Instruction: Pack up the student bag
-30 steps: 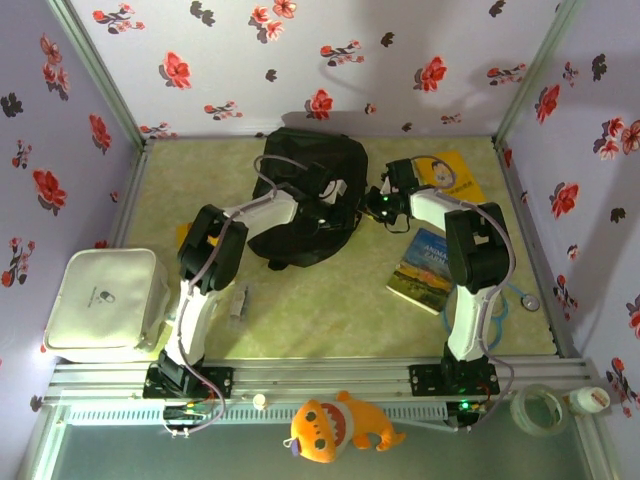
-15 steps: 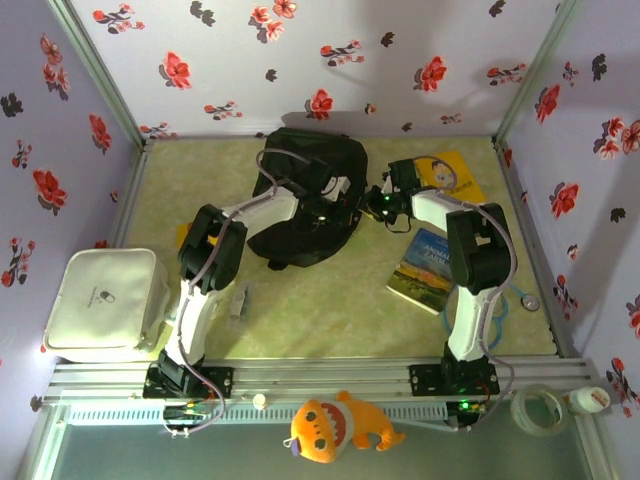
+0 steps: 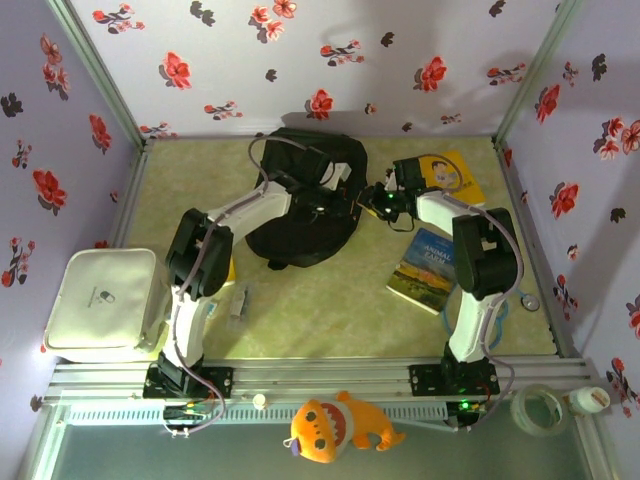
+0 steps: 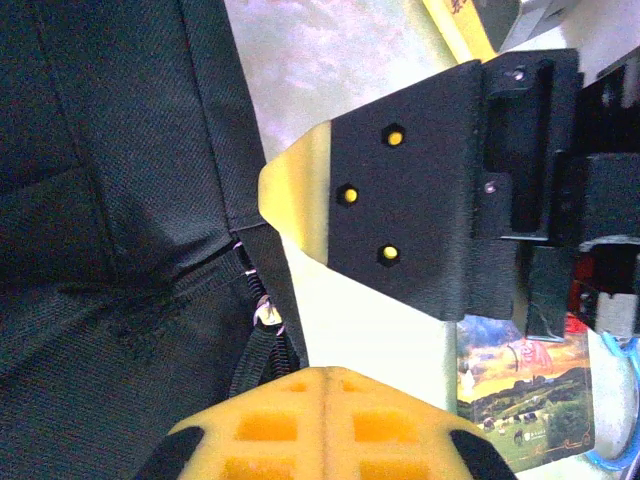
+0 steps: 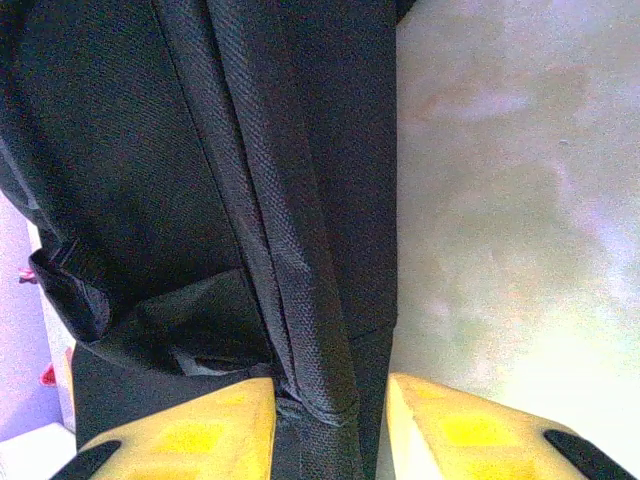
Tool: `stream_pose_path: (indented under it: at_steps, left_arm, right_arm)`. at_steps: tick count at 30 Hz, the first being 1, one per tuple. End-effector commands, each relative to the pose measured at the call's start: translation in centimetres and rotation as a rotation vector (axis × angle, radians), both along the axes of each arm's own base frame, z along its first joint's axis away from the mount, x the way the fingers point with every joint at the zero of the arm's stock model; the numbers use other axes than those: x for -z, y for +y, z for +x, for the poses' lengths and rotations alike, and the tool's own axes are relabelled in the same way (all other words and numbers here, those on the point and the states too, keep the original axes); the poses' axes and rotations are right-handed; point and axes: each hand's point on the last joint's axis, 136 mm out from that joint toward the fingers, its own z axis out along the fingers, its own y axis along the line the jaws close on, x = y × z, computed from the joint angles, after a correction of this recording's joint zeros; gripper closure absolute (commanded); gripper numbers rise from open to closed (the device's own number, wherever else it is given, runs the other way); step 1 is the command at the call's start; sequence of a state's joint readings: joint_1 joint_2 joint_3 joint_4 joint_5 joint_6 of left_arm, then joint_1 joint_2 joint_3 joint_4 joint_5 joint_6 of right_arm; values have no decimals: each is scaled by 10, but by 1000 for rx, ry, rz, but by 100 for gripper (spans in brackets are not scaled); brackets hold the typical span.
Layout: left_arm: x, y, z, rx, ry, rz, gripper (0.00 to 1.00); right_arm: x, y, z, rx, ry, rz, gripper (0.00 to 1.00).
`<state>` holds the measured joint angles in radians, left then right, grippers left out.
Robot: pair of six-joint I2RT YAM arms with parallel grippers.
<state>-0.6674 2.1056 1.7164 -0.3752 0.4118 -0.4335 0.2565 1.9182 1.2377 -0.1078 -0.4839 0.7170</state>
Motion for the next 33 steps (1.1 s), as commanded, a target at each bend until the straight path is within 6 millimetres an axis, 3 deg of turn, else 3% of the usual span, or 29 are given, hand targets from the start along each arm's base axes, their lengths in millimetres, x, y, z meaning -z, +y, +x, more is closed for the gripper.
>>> stream_pose_path:
  at_steps: [1,5,10,18,33]
  left_arm:
    - [-6,8,1,6,-35,22,100]
    - [19,11,-6,32,1,72,84]
    - [40,12,-12,65,29,118,75]
    - [60,3,-14,118,68,152,71]
    - [67,-12,-9,165,80,126,64]
  right_arm:
    - [-12,0,-2,-15,-27,17,65]
    - [-8,0,-5,-21,-17,19,67]
    - [-13,1,-4,-22,-28,29,67]
    - [-17,4,-2,-21,-34,53,67]
    - [-19,5,-3,-17,-33,60,67]
